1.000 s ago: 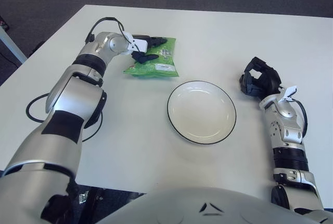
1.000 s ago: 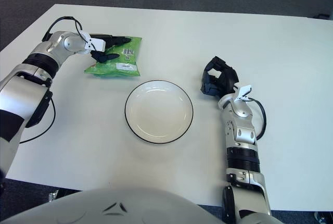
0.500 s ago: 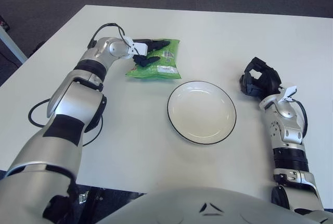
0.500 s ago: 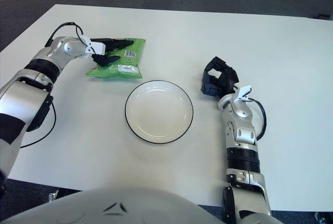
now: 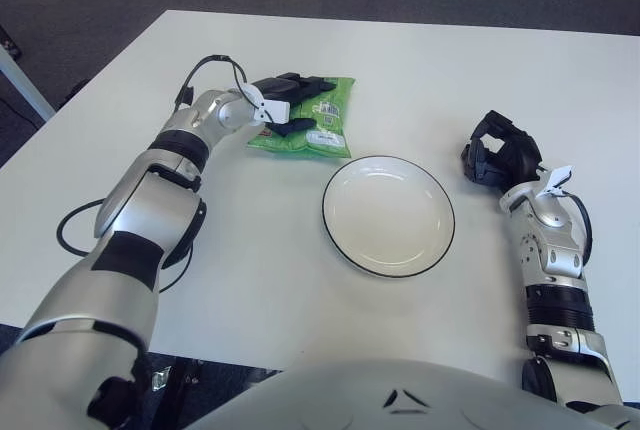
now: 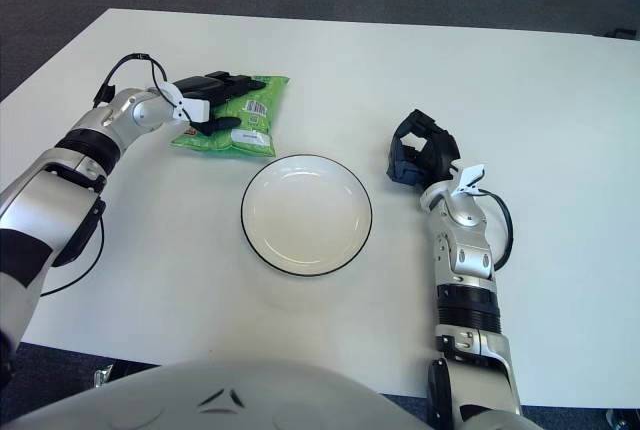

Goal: Put the snack into the plate.

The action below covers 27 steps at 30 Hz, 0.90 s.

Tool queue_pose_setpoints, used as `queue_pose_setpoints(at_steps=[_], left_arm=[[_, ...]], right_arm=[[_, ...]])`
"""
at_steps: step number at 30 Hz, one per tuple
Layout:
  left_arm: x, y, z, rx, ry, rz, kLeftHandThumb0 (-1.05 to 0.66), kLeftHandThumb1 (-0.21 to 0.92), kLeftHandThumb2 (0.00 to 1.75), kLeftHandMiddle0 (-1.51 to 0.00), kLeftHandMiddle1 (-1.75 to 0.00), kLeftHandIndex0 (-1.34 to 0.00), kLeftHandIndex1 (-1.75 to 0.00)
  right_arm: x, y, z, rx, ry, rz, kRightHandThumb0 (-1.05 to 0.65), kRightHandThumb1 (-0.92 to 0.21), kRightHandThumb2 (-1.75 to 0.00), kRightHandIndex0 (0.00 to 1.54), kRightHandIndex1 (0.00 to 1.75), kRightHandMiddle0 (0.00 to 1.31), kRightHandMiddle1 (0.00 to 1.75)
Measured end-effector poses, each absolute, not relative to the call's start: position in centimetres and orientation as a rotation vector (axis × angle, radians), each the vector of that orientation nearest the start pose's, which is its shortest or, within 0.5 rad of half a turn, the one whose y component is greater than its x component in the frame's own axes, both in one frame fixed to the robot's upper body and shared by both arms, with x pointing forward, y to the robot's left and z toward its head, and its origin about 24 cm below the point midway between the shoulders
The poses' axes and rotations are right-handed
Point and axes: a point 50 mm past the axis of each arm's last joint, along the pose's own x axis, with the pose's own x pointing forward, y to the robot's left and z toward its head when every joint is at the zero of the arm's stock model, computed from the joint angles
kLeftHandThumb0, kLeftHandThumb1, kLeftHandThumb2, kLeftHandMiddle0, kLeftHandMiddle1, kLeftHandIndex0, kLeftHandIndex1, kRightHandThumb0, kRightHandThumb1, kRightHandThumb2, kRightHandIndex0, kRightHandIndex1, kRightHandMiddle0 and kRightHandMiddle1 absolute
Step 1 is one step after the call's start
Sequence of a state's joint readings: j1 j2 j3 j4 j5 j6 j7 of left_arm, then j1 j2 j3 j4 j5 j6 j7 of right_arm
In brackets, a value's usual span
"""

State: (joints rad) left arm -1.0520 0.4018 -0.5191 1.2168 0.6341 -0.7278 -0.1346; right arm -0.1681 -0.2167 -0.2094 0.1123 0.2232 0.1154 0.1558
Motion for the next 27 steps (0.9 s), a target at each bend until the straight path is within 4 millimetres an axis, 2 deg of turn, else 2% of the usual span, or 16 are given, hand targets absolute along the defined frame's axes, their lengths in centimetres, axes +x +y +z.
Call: queue_pose_setpoints(at_steps=[1, 2, 3, 5, 8, 10, 12, 15, 22, 27], left_arm=[[38.5, 12.5, 12.2, 1.337, -0.347, -0.759, -0.77, 0.63, 0.86, -0.13, -1.67, -0.03, -1.59], [38.5, 12.4, 12.2, 1.345, -0.365, -0.746, -0.74, 0.59, 0.91, -0.15, -1.69, -0.04, -1.62], [38.5, 12.3, 12.2, 1.353, -0.381, -0.735, -0.47, 0.52, 1.02, -0.28, -1.70, -0.15, -1.67], [38.4, 12.2, 12.2, 1.369, -0.414, -0.713, -0.25, 0.46, 1.12, -0.39, -1.72, -0.25, -1.70], [38.4, 12.0, 12.1, 1.398, -0.450, -0.686, -0.08, 0.34, 1.29, -0.52, -1.73, -0.39, -1.73], [38.4, 11.7, 11.9, 1.422, -0.477, -0.654, -0.04, 0.26, 1.37, -0.58, -1.71, -0.47, -1.74], [38.4, 11.4, 11.7, 1.452, -0.509, -0.622, -0.02, 0.14, 1.48, -0.68, -1.65, -0.60, -1.74], [38.4, 11.1, 11.6, 1.485, -0.557, -0.586, 0.00, 0.06, 1.55, -0.77, -1.58, -0.68, -1.75], [38.2, 11.0, 11.2, 1.522, -0.652, -0.513, 0.00, -0.04, 1.62, -0.90, -1.47, -0.74, -1.75], [38.2, 11.1, 10.9, 1.542, -0.670, -0.476, 0.00, -0.05, 1.65, -0.92, -1.50, -0.73, -1.75]], right_arm=[[28.3, -22.6, 6.4, 0.047, 0.015, -0.022, -0.48, -0.32, -1.31, 1.31, 1.75, 0.61, 1.75], [28.3, -22.5, 6.4, 0.047, 0.015, -0.021, -0.48, -0.32, -1.31, 1.31, 1.75, 0.61, 1.75], [28.3, -22.5, 6.5, 0.047, 0.015, -0.021, -0.48, -0.32, -1.31, 1.31, 1.75, 0.61, 1.75], [28.3, -22.5, 6.5, 0.049, 0.015, -0.021, -0.48, -0.32, -1.31, 1.31, 1.75, 0.61, 1.75], [28.3, -22.5, 6.4, 0.050, 0.016, -0.020, -0.48, -0.32, -1.32, 1.31, 1.75, 0.61, 1.75], [28.3, -22.5, 6.4, 0.050, 0.017, -0.020, -0.48, -0.32, -1.32, 1.31, 1.75, 0.61, 1.75], [28.3, -22.5, 6.4, 0.051, 0.017, -0.020, -0.48, -0.32, -1.32, 1.31, 1.75, 0.61, 1.75], [28.3, -22.4, 6.4, 0.052, 0.017, -0.019, -0.48, -0.32, -1.31, 1.31, 1.75, 0.61, 1.75], [28.3, -22.3, 6.5, 0.056, 0.020, -0.017, -0.48, -0.32, -1.31, 1.30, 1.75, 0.61, 1.75], [28.3, -22.3, 6.5, 0.058, 0.022, -0.017, -0.48, -0.32, -1.31, 1.30, 1.75, 0.61, 1.75]])
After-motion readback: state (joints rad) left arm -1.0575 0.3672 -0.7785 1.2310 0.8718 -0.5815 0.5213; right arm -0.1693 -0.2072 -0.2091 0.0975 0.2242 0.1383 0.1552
